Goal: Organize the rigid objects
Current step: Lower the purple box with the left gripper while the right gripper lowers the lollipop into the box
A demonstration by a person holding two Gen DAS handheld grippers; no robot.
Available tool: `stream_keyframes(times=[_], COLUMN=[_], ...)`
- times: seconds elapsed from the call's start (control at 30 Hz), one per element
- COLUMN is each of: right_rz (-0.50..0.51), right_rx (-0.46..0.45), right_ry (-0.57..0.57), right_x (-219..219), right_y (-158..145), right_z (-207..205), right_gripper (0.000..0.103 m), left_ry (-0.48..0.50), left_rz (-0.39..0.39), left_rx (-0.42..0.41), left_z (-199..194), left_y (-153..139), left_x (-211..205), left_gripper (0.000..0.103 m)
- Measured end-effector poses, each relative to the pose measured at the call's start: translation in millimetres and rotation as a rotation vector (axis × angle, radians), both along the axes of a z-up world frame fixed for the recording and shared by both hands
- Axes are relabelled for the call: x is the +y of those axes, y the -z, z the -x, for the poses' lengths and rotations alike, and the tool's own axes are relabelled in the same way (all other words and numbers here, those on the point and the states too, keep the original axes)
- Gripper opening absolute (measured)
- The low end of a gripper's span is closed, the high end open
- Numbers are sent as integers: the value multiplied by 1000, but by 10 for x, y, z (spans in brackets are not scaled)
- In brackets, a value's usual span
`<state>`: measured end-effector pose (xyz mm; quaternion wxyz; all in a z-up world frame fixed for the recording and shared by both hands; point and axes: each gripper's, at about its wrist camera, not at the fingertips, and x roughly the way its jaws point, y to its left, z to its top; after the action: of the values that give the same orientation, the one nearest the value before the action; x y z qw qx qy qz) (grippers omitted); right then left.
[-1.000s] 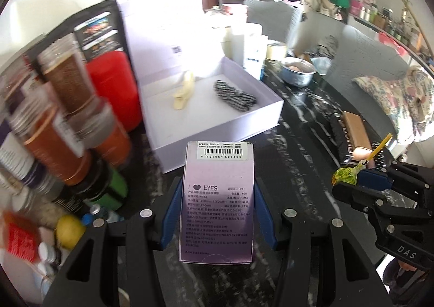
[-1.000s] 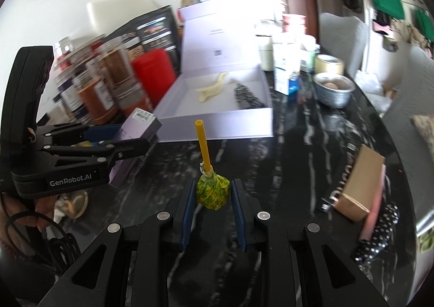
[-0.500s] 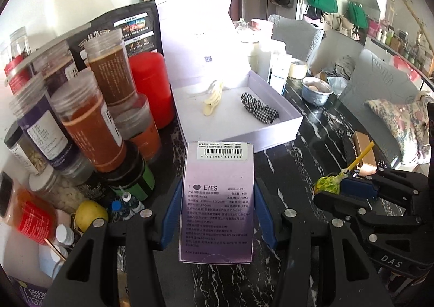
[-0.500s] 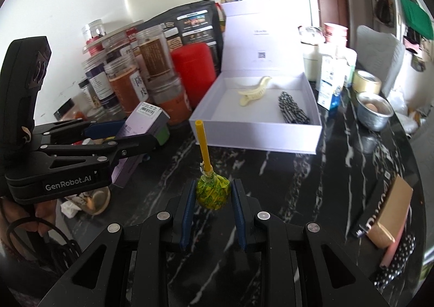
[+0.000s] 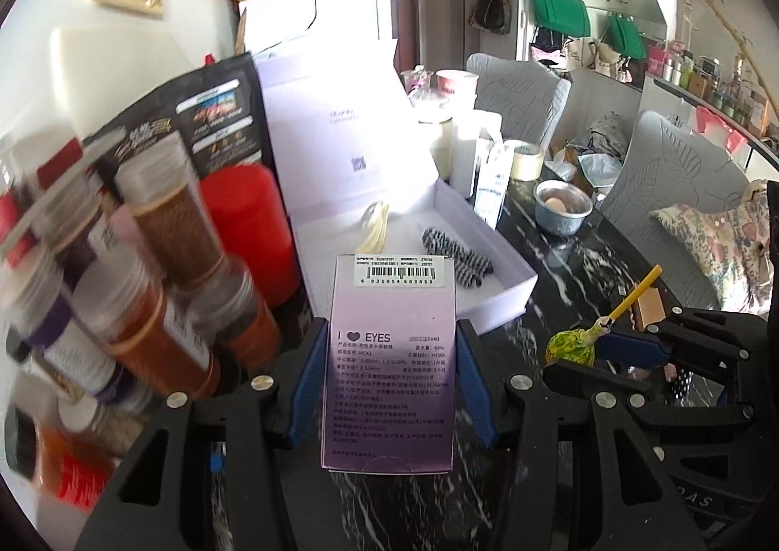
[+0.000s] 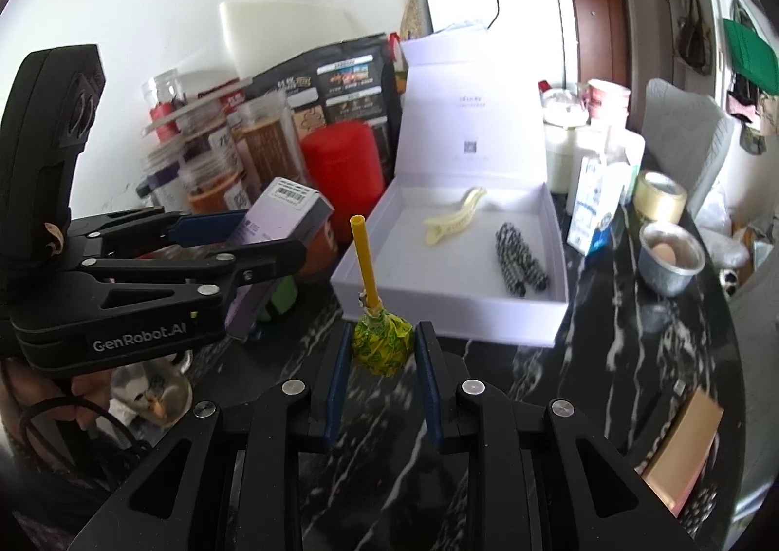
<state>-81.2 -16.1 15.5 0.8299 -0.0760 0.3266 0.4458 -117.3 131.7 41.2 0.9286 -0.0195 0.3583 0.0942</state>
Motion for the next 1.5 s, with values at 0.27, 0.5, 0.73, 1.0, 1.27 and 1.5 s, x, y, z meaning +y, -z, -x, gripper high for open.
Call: stream_keyframes(times=[0.27,0.5,0.73,1.0,1.27,1.5], right_rz=[-2,-6,-8,-14,-18,-2], right_rx=[-43,-59,-56,-62,-53,-24], right_ry=[13,32,49,69,85,97], right_x=[65,123,208,348,521,604], right_y=[-184,-254,-263,-279,-243,-104], right_z=[-249,-530,-836,-1155,-1450,-1609], right_gripper=[26,26,26,26,26,26], left_ry=[4,2,-10,-63,-111,-120], left_rz=[2,28,40,61,49,60], left_rx=[-42,-60,-52,-58,-48,19], left_z=[-383,-716,-1022,-1346,-1614,-1769], left_y=[-132,-169,-106,-55,47,333], left_x=[35,153,282,461,590,683], left_gripper=[51,51,51,51,51,51])
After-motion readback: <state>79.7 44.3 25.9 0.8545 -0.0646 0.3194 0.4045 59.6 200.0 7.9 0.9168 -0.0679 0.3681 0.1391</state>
